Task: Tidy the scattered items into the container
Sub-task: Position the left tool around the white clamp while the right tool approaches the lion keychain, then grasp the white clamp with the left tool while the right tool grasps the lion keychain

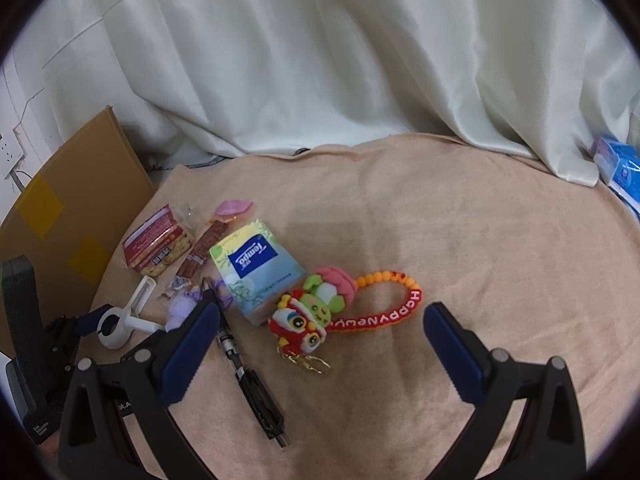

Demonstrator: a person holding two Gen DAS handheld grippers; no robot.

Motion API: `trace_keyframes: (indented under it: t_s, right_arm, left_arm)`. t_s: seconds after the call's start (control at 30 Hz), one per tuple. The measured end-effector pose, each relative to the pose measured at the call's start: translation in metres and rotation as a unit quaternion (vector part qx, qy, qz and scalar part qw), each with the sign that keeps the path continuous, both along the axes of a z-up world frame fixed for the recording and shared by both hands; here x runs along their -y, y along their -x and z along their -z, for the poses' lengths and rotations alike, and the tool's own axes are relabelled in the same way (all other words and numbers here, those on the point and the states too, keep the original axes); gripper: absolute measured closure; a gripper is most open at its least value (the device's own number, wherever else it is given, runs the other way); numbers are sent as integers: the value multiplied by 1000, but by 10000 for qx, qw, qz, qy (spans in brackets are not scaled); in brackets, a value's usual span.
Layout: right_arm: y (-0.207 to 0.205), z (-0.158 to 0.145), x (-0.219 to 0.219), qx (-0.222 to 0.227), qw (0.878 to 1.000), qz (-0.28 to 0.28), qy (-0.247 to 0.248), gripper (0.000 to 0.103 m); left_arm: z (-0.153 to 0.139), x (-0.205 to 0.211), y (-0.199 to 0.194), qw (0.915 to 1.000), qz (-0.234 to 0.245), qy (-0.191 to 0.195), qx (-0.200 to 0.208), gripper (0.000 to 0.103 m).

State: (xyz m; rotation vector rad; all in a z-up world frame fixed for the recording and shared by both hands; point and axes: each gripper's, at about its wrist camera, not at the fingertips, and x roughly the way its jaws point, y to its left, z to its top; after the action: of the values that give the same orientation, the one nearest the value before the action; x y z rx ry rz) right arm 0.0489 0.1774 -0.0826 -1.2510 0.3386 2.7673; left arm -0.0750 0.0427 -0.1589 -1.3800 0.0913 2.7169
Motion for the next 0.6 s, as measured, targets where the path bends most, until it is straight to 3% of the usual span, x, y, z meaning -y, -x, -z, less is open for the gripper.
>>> trace_keyframes:
  t_s: [0.2, 0.43, 0.6]
  right_arm:
    - [1, 1, 5, 13, 10000, -46, -15, 0]
    - [1, -1, 3, -45, 10000, 15, -46, 0]
    - [2, 3, 4, -5, 9996, 95, -283, 0]
  left_arm:
    - [-4, 5, -1, 10000, 54, -71, -32, 10]
    - [-22, 9, -11, 9991, 26, 38, -418, 10]
    - [-25, 16, -14, 9990, 13, -59, -448, 10]
